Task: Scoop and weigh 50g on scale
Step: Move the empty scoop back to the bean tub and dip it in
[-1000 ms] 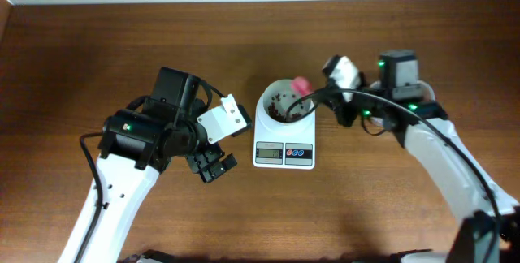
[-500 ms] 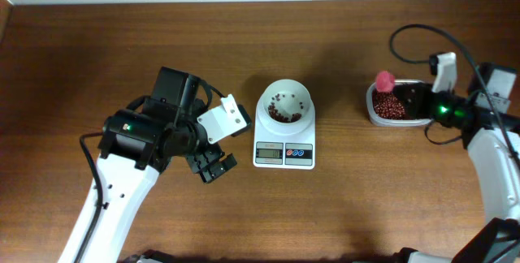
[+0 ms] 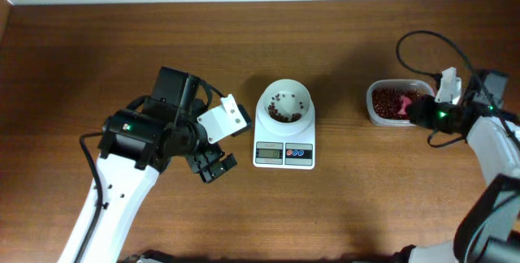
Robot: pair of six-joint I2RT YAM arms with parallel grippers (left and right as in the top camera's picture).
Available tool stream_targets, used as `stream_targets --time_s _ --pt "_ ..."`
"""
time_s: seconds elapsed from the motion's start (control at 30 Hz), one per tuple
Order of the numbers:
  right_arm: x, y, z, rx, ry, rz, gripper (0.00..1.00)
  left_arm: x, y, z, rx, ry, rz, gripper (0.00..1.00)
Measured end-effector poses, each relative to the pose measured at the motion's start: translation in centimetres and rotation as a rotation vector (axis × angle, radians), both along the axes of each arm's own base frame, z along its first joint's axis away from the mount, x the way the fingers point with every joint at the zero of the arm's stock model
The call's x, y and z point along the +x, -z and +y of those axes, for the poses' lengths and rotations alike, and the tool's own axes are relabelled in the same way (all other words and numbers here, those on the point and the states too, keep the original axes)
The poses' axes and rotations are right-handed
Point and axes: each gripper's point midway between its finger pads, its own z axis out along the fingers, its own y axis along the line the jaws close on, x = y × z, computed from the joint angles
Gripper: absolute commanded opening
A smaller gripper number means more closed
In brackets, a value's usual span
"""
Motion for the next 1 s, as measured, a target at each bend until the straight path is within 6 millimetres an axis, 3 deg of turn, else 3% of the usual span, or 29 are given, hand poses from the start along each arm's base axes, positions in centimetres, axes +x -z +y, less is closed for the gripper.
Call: stream_targets --time_s 0.13,0.3,0.6,1.0 --pt "0.1 1.0 1.1 0.082 -0.029 0.012 0.04 0.0 0.0 0.0 0.0 0.0 0.0 0.99" --pt "0.1 0.9 1.2 0.13 -0.032 0.002 0.04 0.0 0.0 0.0 0.0 0.0 0.0 0.99" --pt "-0.5 -1.9 -1.3 0.345 0.022 -0.107 0.04 0.0 0.0 0.0 0.0 0.0 0.0 0.99" --pt "-0.6 -3.1 -1.5 0.472 0.075 -0.115 0.04 0.0 0.0 0.0 0.0 0.0 0.0 0.99"
